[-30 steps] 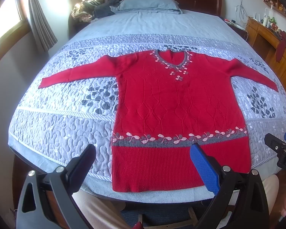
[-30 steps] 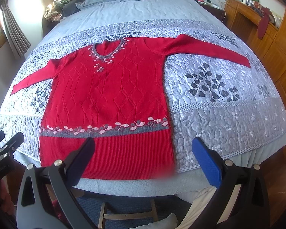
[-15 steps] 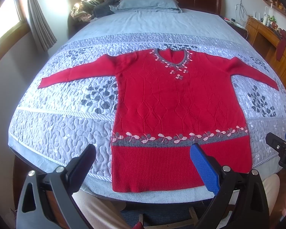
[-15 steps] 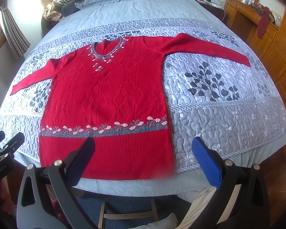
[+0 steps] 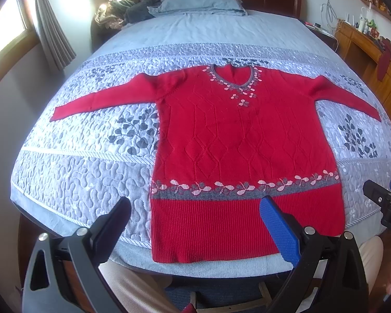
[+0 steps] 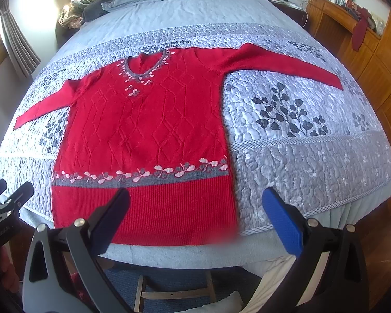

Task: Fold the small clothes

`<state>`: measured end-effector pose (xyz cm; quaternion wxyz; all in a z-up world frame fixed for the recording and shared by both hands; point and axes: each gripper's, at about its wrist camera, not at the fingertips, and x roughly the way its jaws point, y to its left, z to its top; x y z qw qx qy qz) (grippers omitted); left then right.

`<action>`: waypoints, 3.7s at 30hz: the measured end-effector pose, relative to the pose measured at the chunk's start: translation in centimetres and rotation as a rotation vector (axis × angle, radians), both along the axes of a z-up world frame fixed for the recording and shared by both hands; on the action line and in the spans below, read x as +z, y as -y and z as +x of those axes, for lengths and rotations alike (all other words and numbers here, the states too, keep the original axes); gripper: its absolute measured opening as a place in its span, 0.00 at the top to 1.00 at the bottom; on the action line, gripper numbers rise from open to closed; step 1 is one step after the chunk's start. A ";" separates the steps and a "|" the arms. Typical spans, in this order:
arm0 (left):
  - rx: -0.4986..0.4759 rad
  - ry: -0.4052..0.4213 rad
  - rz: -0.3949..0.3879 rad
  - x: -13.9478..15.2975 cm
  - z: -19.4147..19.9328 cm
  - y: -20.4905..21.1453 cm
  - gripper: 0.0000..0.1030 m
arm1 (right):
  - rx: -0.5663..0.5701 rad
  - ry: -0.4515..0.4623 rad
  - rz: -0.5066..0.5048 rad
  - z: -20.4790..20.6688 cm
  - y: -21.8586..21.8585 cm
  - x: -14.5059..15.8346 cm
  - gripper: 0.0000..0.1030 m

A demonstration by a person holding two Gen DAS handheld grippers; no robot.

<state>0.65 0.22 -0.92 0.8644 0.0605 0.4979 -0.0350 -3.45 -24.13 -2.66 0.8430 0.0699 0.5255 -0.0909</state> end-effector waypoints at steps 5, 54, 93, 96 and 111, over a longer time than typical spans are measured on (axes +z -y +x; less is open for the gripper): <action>0.001 -0.002 0.000 0.0 0.0 0.0 0.04 | 0.000 -0.001 -0.001 0.1 0.0 -0.1 0.02; -0.098 -0.024 0.056 -3.0 15.8 15.4 0.04 | -0.303 -0.124 0.046 13.5 32.4 -3.2 0.02; -0.053 -0.087 0.041 -9.3 32.1 24.9 0.04 | -0.303 -0.032 0.246 24.2 44.7 -2.0 0.90; -0.008 -0.077 0.041 -8.7 31.7 20.9 0.04 | -0.144 0.006 0.249 26.4 37.3 0.8 0.90; 0.108 -0.074 0.031 -8.0 29.9 6.9 0.04 | 0.334 -0.135 0.351 38.3 4.4 -5.6 0.89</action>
